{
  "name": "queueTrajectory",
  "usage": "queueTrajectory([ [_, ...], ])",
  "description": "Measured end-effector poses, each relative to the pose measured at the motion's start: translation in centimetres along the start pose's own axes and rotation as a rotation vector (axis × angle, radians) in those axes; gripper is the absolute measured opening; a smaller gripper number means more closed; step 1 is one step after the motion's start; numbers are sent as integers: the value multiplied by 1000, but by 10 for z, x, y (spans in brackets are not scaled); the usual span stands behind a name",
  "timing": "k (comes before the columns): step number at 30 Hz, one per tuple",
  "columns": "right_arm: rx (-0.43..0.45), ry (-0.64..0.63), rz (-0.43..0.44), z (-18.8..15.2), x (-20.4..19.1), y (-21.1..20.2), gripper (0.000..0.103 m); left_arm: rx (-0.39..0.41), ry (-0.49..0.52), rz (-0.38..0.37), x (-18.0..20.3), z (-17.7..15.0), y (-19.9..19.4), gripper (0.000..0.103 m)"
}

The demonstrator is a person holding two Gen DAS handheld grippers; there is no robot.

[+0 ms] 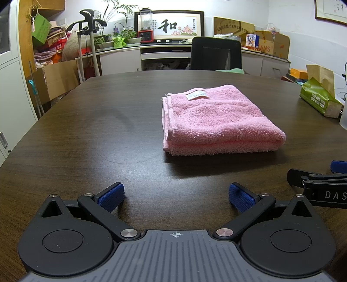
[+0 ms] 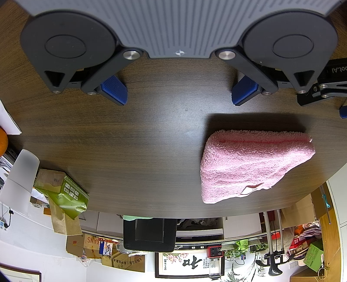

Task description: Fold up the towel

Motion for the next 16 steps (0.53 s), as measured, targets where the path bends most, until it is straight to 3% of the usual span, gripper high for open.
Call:
queueTrajectory([
  [16, 0, 0, 0, 0, 0, 0, 103, 0, -11, 14, -1, -1, -1, 103],
])
Point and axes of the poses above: each gripper's, at about its wrist camera, not at the fingertips, and y roughly the way its jaws point, x to its right, z to its top, the point moved 4 cm from there along y, roughly the way its jaws point, and after that the axes turned 1 degree about z, right-handed, at the moved point
